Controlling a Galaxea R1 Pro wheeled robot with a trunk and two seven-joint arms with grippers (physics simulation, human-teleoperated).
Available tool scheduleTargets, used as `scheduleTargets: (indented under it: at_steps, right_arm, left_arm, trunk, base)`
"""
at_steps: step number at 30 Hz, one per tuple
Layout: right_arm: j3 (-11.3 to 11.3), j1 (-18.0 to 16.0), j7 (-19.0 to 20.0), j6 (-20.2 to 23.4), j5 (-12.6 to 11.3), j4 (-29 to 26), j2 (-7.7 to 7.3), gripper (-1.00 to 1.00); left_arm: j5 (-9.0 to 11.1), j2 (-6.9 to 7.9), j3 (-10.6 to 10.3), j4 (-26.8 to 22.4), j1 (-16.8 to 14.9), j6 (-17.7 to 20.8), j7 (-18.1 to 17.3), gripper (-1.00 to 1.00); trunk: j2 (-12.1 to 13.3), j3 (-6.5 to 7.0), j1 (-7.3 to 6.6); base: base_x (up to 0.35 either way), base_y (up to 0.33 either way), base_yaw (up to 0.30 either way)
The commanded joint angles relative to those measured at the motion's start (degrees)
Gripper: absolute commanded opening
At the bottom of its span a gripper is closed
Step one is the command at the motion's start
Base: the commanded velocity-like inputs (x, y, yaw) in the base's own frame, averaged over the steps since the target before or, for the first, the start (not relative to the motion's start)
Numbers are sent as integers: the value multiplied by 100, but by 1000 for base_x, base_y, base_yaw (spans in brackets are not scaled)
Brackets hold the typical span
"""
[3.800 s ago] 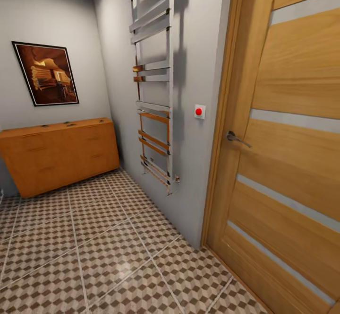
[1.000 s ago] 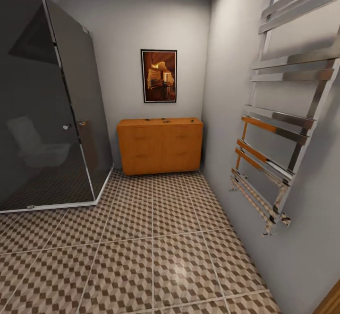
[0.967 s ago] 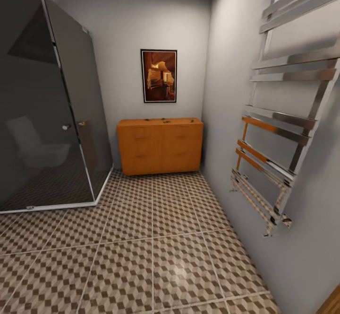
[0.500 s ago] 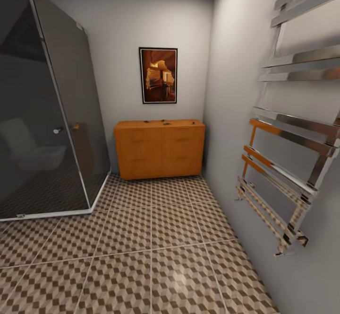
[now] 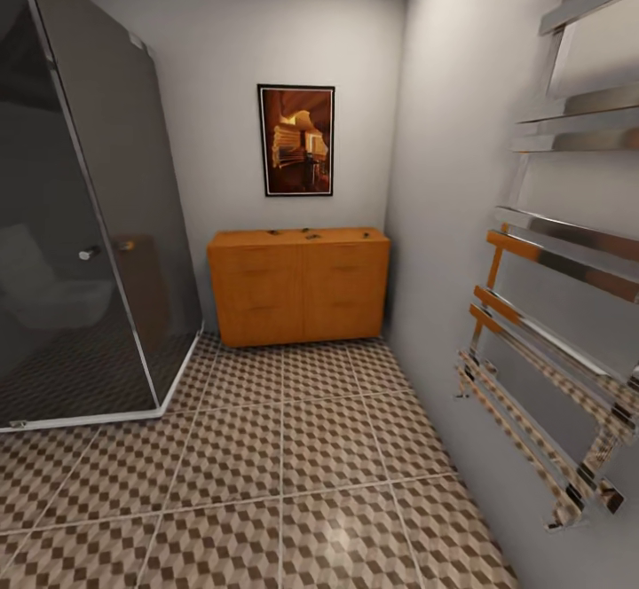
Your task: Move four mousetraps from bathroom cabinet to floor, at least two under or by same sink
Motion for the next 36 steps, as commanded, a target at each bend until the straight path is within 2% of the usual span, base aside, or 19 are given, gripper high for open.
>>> scheduleTargets:
  at_steps: [1, 16, 36]
  right_arm:
    - [0, 1, -2, -11, 35, -3, -1, 100]
    - [10, 1, -3, -15, 37, -3, -4, 100]
    - [3, 1, -4, -22, 37, -3, -4, 100]
  left_arm:
    - [32, 0, 8, -9, 3, -2, 2, 100]
    - [32, 0, 8, -9, 3, -2, 2, 100]
    - [32, -2, 8, -9, 3, -2, 2, 100]
  trunk:
    - [-2, -4, 4]
    - [-2, -4, 4]
    - [-2, -4, 4]
  base:
    - [323, 0, 0]
    - [323, 0, 161]
    - [323, 0, 13]
